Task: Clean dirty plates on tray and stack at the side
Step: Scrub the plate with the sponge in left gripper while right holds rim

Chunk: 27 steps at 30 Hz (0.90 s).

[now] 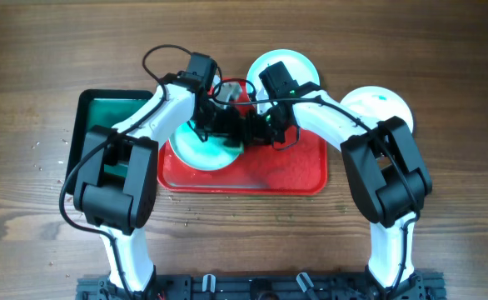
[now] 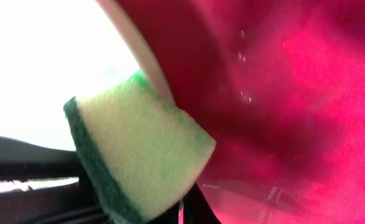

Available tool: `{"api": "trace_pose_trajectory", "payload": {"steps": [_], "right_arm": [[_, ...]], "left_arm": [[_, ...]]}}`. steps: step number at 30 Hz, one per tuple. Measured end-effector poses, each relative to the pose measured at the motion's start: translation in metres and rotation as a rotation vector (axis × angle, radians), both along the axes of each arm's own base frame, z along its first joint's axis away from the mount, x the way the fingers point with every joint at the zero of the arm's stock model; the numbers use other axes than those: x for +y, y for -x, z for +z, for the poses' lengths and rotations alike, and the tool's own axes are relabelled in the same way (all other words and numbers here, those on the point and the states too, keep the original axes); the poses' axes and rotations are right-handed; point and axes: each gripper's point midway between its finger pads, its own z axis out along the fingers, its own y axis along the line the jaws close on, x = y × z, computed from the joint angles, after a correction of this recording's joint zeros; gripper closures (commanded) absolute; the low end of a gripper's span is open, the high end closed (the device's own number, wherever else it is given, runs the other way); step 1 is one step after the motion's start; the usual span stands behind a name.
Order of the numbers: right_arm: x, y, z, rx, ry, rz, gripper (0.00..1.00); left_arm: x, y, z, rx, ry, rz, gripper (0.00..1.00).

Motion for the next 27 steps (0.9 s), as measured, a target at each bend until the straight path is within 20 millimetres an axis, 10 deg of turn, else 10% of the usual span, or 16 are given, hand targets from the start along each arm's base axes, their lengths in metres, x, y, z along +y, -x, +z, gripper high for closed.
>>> {"api": "trace_pose_trajectory", "payload": {"steps": [8,27], "right_arm": [[0.002,0.000,0.000,-0.005,-0.004,0.004,0.95],[0.006,-0.002,0.002,-0.017,-0.022,0.010,0.96]], "left_arm": [[0.021,0.035,-0.005,0.097,-0.073,-0.112,0.96],[0.137,-0.036,-0.015,-0.070,-0.632,0.599,0.96]]}}
